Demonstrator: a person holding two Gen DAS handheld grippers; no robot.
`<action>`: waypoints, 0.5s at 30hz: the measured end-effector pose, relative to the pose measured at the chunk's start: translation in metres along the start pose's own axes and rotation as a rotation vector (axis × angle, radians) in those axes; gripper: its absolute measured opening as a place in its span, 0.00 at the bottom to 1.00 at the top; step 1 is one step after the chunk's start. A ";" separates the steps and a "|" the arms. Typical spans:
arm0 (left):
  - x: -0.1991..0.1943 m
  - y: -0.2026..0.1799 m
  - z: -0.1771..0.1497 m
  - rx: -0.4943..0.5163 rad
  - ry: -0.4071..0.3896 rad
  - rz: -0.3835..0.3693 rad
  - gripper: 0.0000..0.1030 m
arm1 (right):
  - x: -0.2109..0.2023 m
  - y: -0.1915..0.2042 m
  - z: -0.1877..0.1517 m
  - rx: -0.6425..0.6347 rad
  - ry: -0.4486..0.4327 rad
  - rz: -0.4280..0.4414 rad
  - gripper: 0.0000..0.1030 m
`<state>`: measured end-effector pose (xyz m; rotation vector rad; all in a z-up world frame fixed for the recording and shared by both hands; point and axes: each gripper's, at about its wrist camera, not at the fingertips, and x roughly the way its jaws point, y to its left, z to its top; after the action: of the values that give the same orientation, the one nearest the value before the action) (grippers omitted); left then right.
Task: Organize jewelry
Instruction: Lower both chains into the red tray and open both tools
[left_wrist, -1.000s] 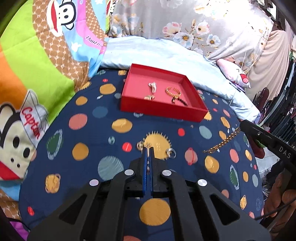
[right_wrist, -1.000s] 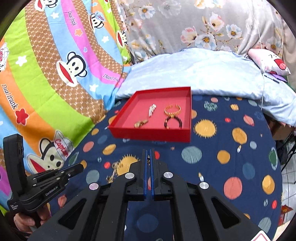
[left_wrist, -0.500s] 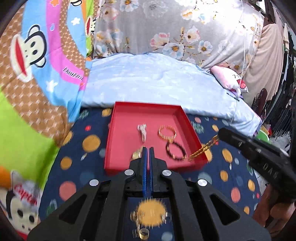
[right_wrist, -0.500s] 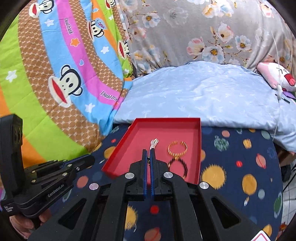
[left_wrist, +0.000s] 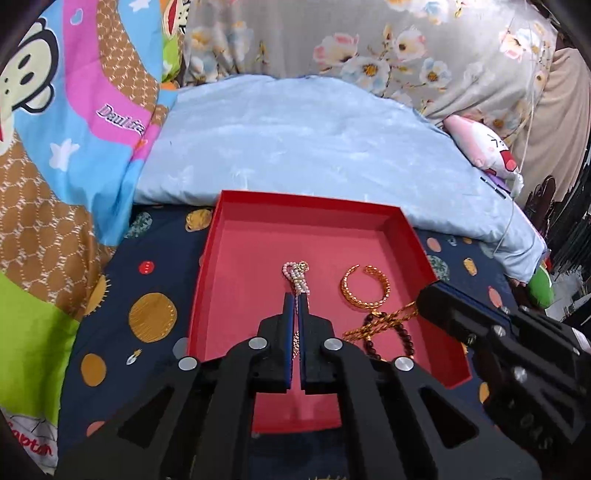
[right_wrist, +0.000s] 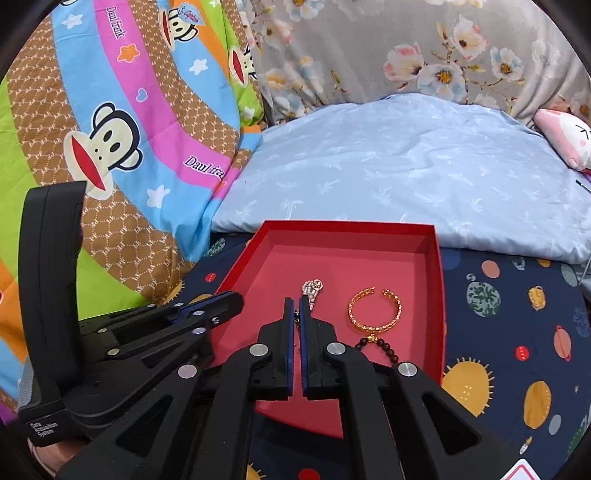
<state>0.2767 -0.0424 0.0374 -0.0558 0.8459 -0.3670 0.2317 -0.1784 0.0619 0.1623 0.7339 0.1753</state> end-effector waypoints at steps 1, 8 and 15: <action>0.003 0.001 0.000 -0.003 0.004 0.002 0.01 | 0.005 0.001 0.000 -0.002 0.006 -0.002 0.02; 0.016 0.005 0.002 -0.036 0.003 0.024 0.24 | 0.023 0.000 0.000 -0.021 0.021 -0.031 0.06; -0.011 0.012 -0.002 -0.065 -0.073 0.082 0.55 | -0.008 -0.007 -0.006 0.013 -0.037 -0.035 0.24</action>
<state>0.2725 -0.0270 0.0413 -0.0938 0.7857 -0.2592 0.2219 -0.1862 0.0612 0.1644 0.7002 0.1343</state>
